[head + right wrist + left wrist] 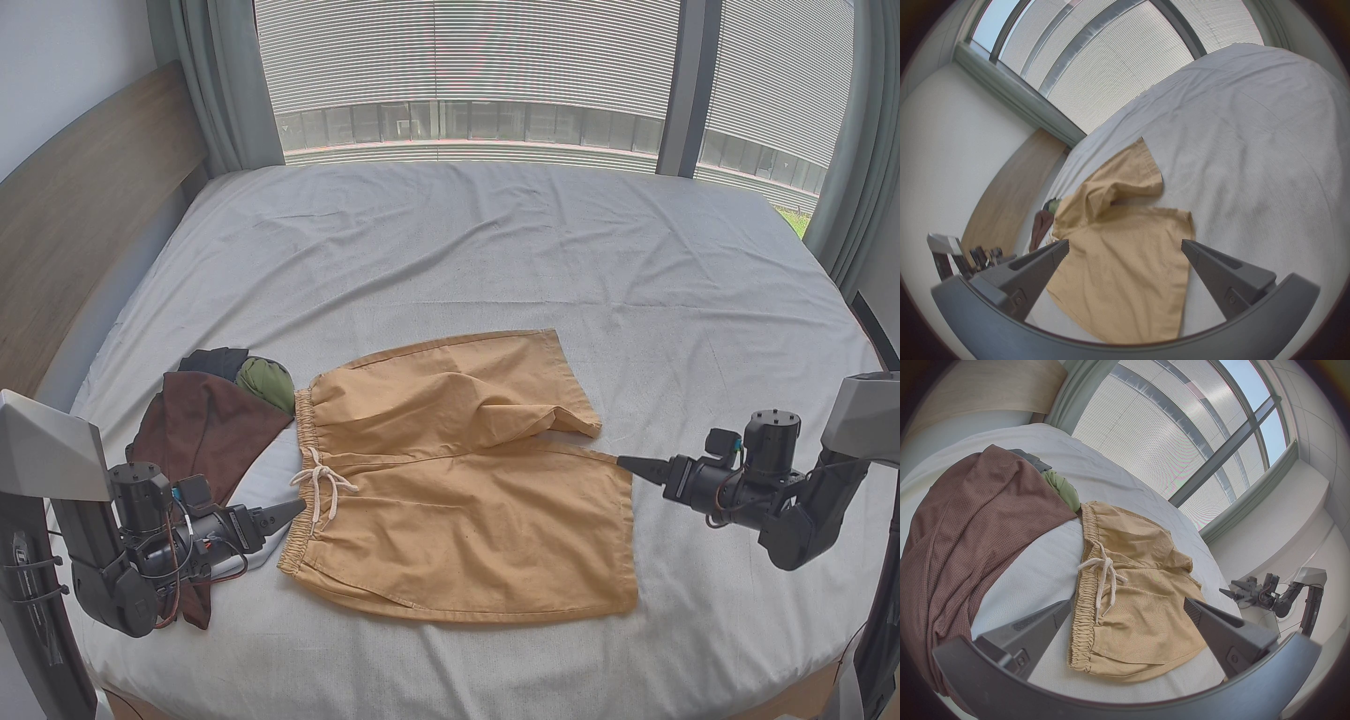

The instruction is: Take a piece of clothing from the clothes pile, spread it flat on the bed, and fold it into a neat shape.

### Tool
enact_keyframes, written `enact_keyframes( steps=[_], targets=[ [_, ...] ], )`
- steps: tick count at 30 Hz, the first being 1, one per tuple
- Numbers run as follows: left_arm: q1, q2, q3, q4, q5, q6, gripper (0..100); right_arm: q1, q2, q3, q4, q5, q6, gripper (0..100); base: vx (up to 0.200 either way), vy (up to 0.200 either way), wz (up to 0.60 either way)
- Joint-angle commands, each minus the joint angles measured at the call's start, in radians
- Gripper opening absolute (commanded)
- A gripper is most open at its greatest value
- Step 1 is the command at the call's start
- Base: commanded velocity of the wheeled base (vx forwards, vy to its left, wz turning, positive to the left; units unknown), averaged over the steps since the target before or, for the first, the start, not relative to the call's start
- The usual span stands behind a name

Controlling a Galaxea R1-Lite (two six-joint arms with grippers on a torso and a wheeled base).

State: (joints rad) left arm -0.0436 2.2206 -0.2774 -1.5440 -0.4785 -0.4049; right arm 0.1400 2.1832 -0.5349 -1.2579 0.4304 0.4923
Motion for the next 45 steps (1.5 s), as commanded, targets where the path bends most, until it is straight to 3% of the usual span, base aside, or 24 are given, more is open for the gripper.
enact_keyframes(
  steps=[1,6,13,17,39,40,45],
  targets=[
    [0.001,0.008,-0.009,-0.001,-0.002,-0.002,100,0.007,0.024,-0.214,0.103,-0.001,0.117,100,0.0,0.0,0.0],
    [0.001,0.025,-0.014,-0.001,-0.002,0.0,100,0.009,0.093,-0.37,0.176,-0.001,0.232,100,0.0,0.0,0.0],
    [0.001,0.028,-0.012,-0.001,-0.002,0.0,100,0.007,0.187,-0.514,0.272,-0.004,0.262,100,0.0,0.0,0.0],
    [-0.002,0.031,-0.012,-0.001,-0.002,0.0,100,0.015,0.265,-0.614,0.33,-0.039,0.292,100,0.0,0.0,0.0],
    [-0.001,0.044,-0.019,-0.001,-0.002,0.001,100,0.056,0.352,-0.718,0.362,-0.084,0.351,100,0.0,0.0,0.0],
    [-0.002,0.044,-0.019,-0.001,-0.002,0.001,100,0.056,0.352,-0.723,0.362,-0.084,0.351,0,0.0,0.0,0.0],
    [-0.002,0.044,-0.019,-0.001,-0.002,0.001,100,0.056,0.365,-0.731,0.357,-0.107,0.35,0,0.0,0.0,0.0]
  ],
)
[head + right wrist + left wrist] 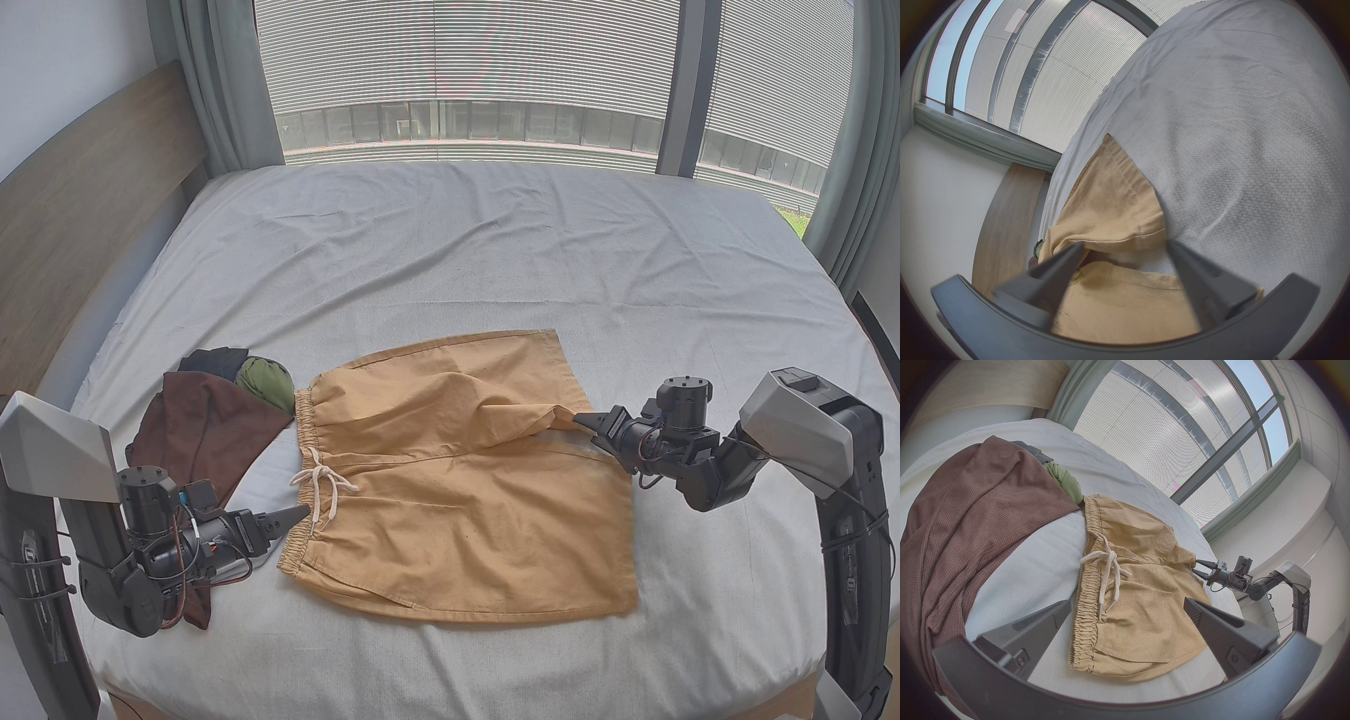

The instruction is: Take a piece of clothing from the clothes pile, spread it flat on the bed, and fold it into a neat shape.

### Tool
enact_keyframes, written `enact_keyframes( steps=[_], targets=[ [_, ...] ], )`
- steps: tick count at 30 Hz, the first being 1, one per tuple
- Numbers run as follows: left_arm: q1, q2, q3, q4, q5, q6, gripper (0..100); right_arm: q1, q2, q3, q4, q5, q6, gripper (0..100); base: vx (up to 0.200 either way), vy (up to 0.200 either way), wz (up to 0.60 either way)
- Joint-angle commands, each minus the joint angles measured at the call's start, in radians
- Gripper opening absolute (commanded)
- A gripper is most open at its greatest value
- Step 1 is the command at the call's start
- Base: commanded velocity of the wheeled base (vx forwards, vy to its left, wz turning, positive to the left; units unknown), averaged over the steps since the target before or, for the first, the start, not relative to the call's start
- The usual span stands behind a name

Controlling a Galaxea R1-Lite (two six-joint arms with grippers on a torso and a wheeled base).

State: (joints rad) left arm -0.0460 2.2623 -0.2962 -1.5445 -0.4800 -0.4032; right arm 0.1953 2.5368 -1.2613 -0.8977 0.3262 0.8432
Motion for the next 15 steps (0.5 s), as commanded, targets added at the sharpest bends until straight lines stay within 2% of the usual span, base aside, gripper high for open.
enact_keyframes(
  steps=[1,12,15],
  targets=[
    [0.0,0.002,-0.001,0.0,0.0,0.0,100,-0.001,0.011,-0.003,-0.003,-0.004,0.0,0,0.0,0.0,0.0],
    [-0.003,0.0,0.0,0.0,0.0,0.0,100,-0.037,-0.046,0.034,0.008,-0.006,-0.013,0,0.0,0.0,0.0],
    [-0.005,0.002,0.0,0.0,0.0,0.0,100,-0.062,-0.073,0.063,0.017,-0.004,-0.044,0,0.0,0.0,0.0]
  ],
)
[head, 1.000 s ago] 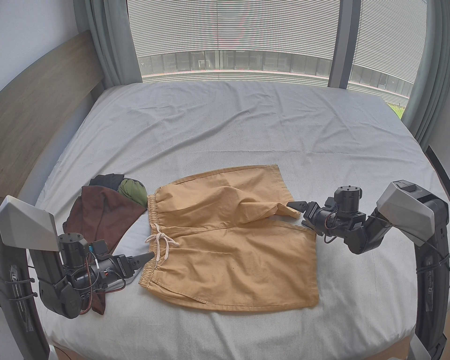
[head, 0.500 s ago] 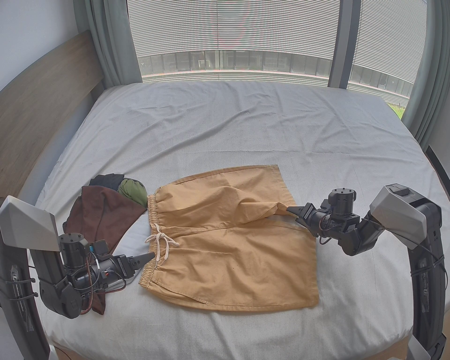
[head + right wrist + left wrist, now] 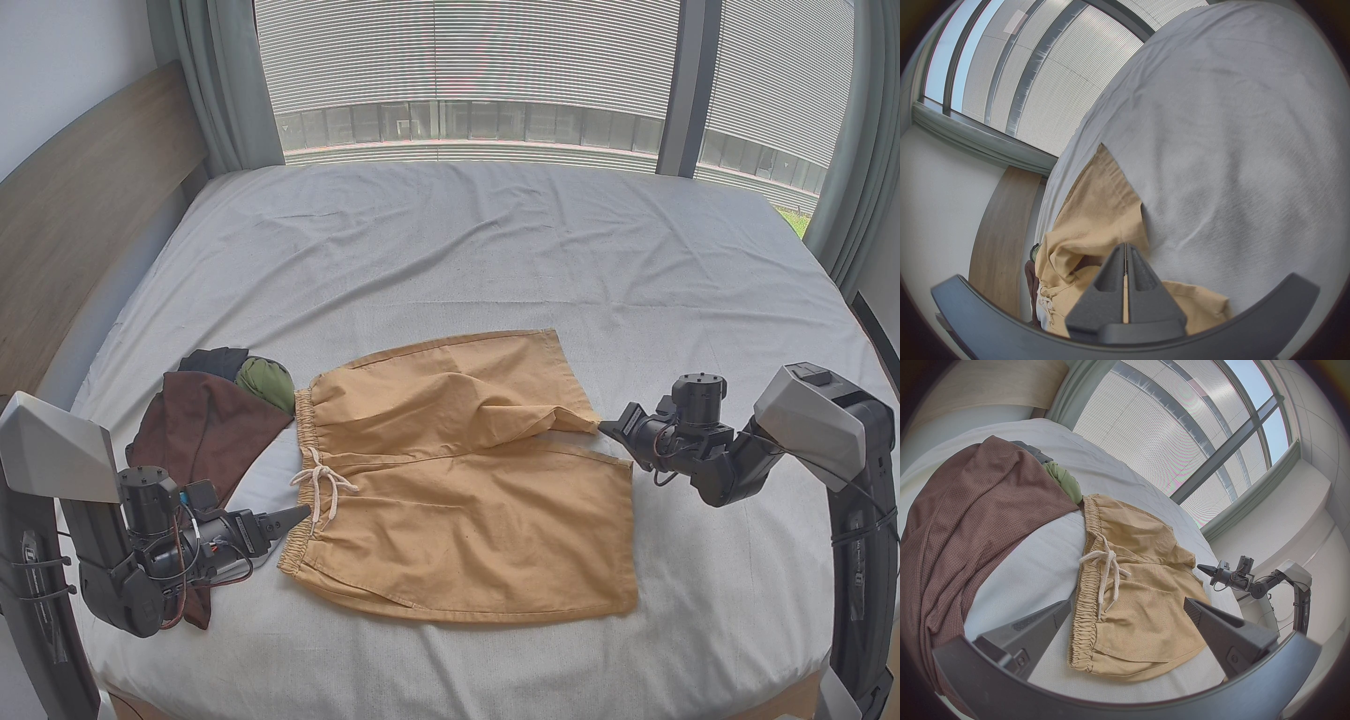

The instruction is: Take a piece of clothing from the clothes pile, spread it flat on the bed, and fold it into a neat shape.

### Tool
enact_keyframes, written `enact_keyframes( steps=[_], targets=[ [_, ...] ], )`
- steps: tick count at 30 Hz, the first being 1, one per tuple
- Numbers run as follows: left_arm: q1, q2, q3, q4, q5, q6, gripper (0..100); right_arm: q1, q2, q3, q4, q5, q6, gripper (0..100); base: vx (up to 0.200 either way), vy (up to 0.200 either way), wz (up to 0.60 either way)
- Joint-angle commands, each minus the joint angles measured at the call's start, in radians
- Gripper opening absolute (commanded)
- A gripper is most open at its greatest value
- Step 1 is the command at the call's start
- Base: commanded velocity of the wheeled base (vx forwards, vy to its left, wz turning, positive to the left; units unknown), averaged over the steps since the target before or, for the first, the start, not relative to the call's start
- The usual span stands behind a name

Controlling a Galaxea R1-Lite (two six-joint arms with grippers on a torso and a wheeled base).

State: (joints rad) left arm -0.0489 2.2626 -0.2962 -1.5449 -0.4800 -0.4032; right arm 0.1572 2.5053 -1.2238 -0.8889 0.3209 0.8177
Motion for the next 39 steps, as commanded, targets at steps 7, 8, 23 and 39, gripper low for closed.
enact_keyframes(
  steps=[7,8,23,39],
  targets=[
    [-0.003,0.002,0.0,0.0,0.0,0.0,100,-0.051,-0.048,0.056,0.047,0.001,-0.074,0,0.0,0.0,0.0],
    [-0.003,0.002,0.0,-0.001,0.0,0.0,100,-0.048,-0.045,0.056,0.047,0.001,-0.074,0,0.0,0.0,0.0],
    [-0.002,0.015,-0.003,0.0,0.001,0.001,100,0.007,0.029,-0.037,0.048,0.001,-0.071,100,0.0,0.0,0.0],
    [-0.003,0.017,-0.006,0.0,0.001,0.001,100,0.025,0.052,-0.102,0.047,-0.031,-0.063,0,0.0,0.0,0.0]
  ],
)
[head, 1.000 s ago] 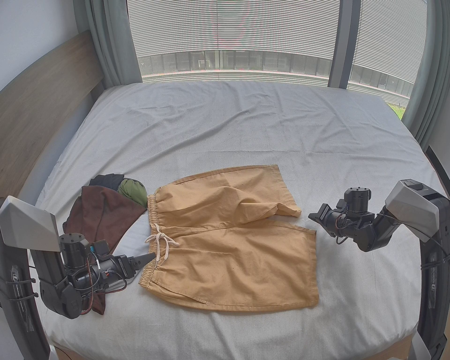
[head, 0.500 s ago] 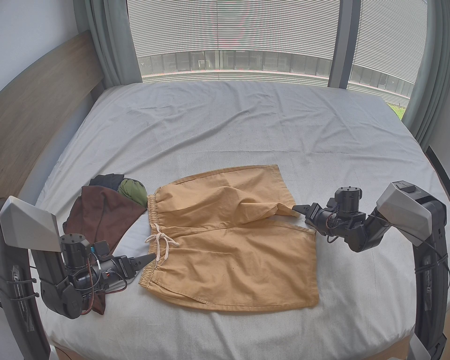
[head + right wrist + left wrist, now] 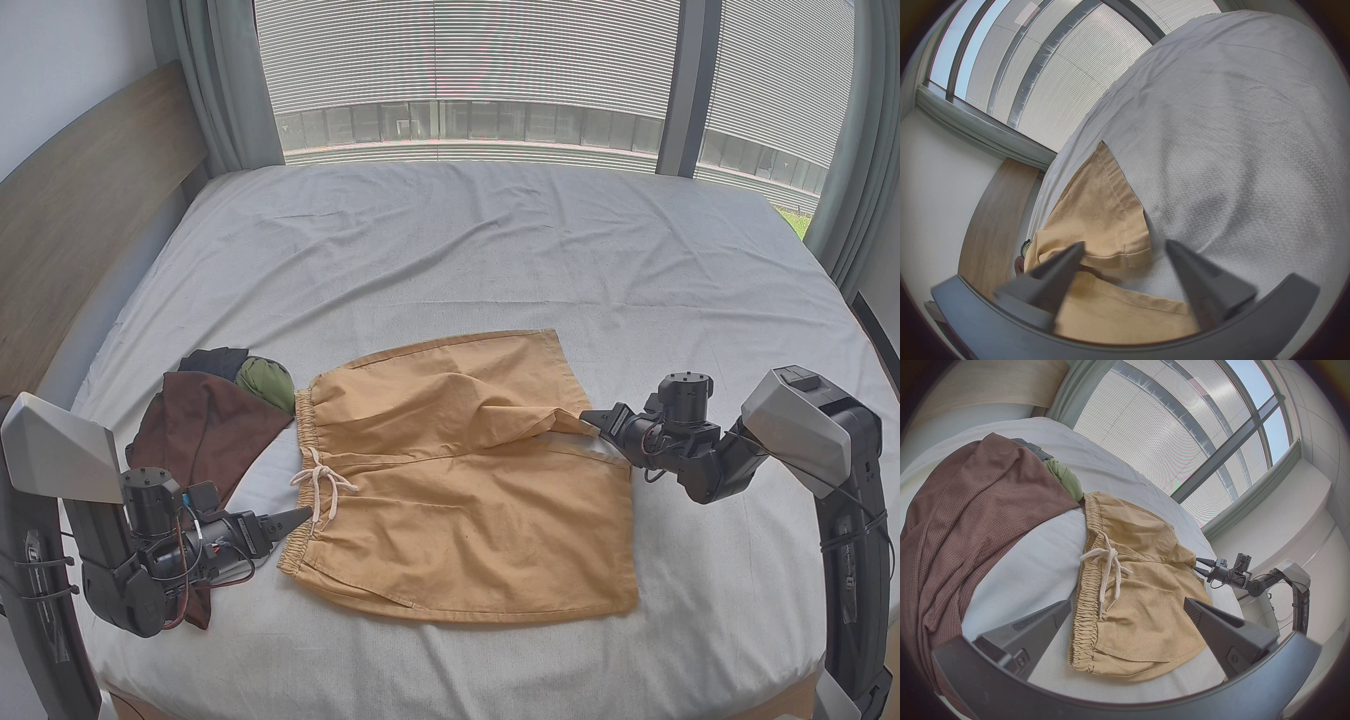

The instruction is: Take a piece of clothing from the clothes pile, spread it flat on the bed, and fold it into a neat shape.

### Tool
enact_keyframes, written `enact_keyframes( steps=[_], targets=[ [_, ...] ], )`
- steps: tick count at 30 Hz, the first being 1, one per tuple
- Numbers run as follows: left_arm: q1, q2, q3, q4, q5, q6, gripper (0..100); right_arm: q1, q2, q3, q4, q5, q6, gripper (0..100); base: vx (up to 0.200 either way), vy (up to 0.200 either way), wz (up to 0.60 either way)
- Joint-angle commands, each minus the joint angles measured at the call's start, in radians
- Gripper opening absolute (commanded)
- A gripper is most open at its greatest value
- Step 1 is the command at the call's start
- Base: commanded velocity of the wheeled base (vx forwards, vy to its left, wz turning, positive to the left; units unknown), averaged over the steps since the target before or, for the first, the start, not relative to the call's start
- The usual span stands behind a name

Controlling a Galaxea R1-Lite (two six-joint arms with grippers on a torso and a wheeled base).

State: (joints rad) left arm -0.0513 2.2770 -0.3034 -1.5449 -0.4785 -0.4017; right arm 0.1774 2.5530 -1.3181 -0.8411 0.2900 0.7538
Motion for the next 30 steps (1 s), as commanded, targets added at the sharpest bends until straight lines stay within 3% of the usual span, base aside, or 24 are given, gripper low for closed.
enact_keyframes(
  steps=[1,15,22,30],
  targets=[
    [-0.001,0.001,0.0,-0.001,0.0,0.0,100,0.005,0.004,-0.007,-0.001,0.0,0.001,0,0.0,0.0,0.0],
    [-0.001,0.004,-0.002,0.0,0.0,0.0,100,-0.015,-0.03,0.048,0.007,-0.008,0.002,0,0.0,0.0,0.0],
    [-0.002,0.016,0.0,-0.001,0.001,0.004,100,-0.067,-0.05,0.076,0.066,-0.008,-0.091,0,0.0,0.0,0.0],
    [-0.002,0.016,0.0,0.0,0.001,0.004,100,-0.061,-0.04,0.076,0.051,-0.008,-0.103,0,0.0,0.0,0.0]
  ],
)
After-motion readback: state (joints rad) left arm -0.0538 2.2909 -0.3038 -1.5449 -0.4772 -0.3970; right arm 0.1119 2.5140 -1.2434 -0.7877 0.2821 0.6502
